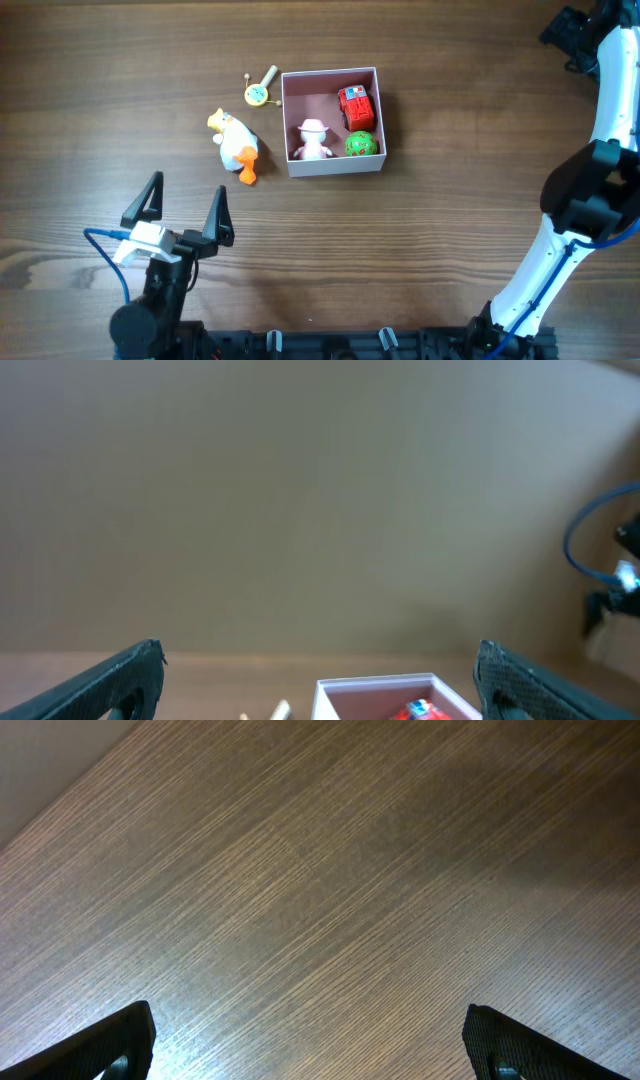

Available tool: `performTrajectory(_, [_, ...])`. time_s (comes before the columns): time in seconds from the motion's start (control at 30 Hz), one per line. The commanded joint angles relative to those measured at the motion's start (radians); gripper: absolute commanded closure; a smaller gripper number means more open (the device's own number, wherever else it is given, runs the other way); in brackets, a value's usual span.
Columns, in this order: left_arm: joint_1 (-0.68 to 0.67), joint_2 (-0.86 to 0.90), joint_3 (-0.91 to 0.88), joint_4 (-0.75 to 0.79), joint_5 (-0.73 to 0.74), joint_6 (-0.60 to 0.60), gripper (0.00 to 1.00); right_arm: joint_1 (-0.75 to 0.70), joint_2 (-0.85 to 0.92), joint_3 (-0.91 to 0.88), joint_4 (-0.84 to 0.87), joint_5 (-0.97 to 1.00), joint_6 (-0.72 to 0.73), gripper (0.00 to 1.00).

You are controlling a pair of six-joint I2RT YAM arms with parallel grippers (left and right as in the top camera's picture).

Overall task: Pack container
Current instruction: 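Reach the left gripper down onto the white duck plush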

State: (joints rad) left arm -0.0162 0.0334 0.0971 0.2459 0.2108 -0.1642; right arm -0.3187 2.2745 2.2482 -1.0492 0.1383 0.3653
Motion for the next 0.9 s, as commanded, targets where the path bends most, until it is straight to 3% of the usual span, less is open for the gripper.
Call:
performTrajectory(0.0, [0.008, 0.129, 0.240, -0.103, 0.092, 0.043, 0.00, 0.001, 0.008, 0.001, 0.004, -0.005, 0.004, 0.00])
performTrajectory(0.13, [0.008, 0.369, 0.547, -0.352, 0.182, 0.198, 0.00, 0.001, 0.008, 0.001, 0.004, -0.005, 0.004, 0.00])
performTrajectory(0.27, [0.008, 0.634, 0.875, -0.726, 0.233, 0.306, 0.00, 0.001, 0.008, 0.001, 0.004, -0.005, 0.004, 0.00])
performTrajectory(0.43, [0.008, 0.990, 1.147, -1.110, 0.152, 0.261, 0.00, 0.001, 0.008, 0.001, 0.004, -0.005, 0.004, 0.00])
performTrajectory(0.53, [0.007, 1.193, 1.238, -1.199, 0.162, 0.199, 0.00, 0.001, 0.008, 0.001, 0.004, -0.005, 0.004, 0.00])
performTrajectory(0.8, [0.007, 1.537, 1.252, -1.163, 0.262, 0.144, 0.00, 0.001, 0.008, 0.001, 0.004, -0.005, 0.004, 0.00])
performTrajectory(0.87, [0.007, 1.605, 1.252, -1.157, 0.211, 0.050, 0.00, 0.001, 0.008, 0.001, 0.004, -0.005, 0.004, 0.00])
